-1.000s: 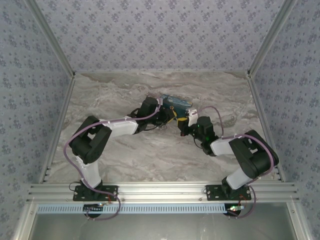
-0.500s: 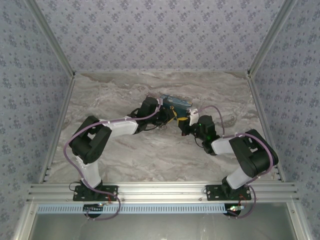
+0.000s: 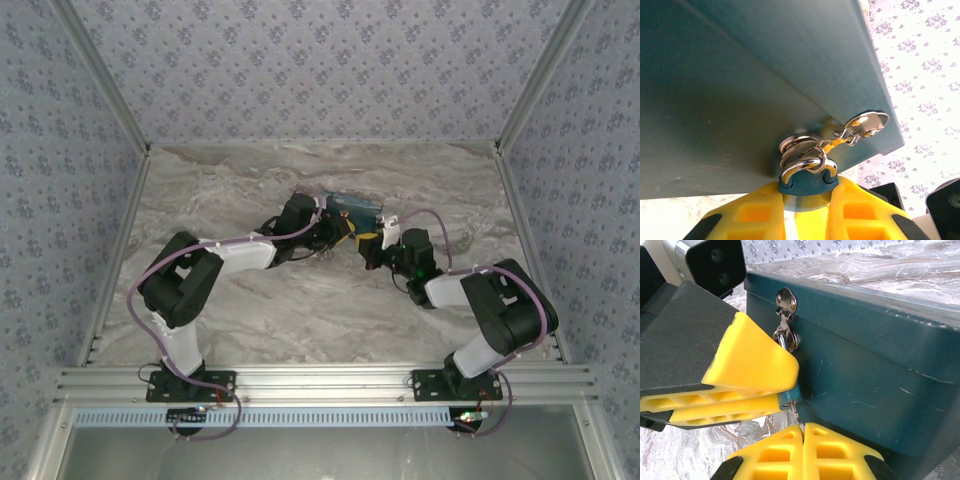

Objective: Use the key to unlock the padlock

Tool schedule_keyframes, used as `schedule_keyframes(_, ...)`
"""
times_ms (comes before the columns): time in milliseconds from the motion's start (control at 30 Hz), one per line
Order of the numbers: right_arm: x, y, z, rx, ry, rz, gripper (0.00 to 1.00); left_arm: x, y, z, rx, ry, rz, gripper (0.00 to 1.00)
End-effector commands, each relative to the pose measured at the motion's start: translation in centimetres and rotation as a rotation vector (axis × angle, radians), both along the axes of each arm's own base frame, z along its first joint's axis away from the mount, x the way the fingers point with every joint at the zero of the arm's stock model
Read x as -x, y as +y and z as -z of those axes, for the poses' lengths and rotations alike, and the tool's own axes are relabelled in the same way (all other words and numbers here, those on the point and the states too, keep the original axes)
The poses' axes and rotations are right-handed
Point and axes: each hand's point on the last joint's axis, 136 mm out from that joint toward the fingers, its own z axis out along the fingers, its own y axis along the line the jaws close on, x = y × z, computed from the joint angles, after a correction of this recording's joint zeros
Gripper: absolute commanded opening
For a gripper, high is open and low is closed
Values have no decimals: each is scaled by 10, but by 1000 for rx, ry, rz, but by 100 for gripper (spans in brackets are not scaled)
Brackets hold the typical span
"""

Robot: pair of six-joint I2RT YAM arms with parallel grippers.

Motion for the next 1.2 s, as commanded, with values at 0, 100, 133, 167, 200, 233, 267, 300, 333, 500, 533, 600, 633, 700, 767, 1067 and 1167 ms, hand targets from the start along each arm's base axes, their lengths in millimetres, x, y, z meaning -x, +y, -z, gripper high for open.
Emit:
schedule_keyframes(0, -25, -10, -56, -56, -170, 71, 0, 29, -19, -7, 33, 34, 128, 12)
schedule_keyframes(100, -25, -10, -55, -46, -170, 67, 0, 29, -19, -5, 32, 41, 128, 12)
schedule_keyframes(133, -25, -10, -56, -46, -171, 68, 0, 29, -19, -4, 32, 41, 129, 12)
schedule_keyframes(167, -24, -10, -55, -46, -170, 67, 0, 29, -19, -4, 31, 42, 127, 12)
schedule_keyframes(200, -24, -11, -55, -45, -167, 68, 0, 29, -19, -3, 29, 41, 128, 13)
schedule_keyframes(233, -24, -11, -55, -46, -166, 67, 0, 29, -19, -3, 27, 42, 126, 12)
schedule_keyframes(267, -23, -11, -54, -47, -161, 64, 0, 29, -19, -2, 24, 43, 126, 12)
schedule_keyframes(300, -23, -11, -53, -46, -156, 64, 0, 29, -18, -1, 24, 45, 126, 12)
schedule_keyframes(333, -22, -11, -53, -46, -151, 62, 0, 29, -18, 1, 20, 46, 124, 12)
schedule_keyframes(500, -19, -12, -52, -51, -120, 64, 0, 28, -17, 6, 7, 50, 118, 12)
schedule_keyframes(533, -18, -13, -52, -50, -120, 65, 0, 28, -17, 7, 6, 53, 119, 12)
schedule_keyframes(600, -18, -14, -51, -48, -111, 73, 0, 28, -17, 9, 4, 54, 119, 12)
schedule_keyframes(633, -17, -14, -51, -46, -109, 74, 0, 28, -18, 11, 2, 57, 119, 12)
schedule_keyframes(700, -16, -15, -51, -46, -108, 74, 0, 29, -18, 13, -3, 60, 122, 12)
schedule_keyframes(767, -16, -15, -51, -46, -108, 74, 0, 29, -17, 15, -8, 62, 121, 12)
schedule_keyframes(1067, -13, -19, -51, -23, -101, 83, 0, 29, -14, 22, -32, 69, 112, 12)
schedule_keyframes(1167, -12, -19, -50, -17, -104, 86, 0, 30, -16, 23, -30, 71, 119, 12)
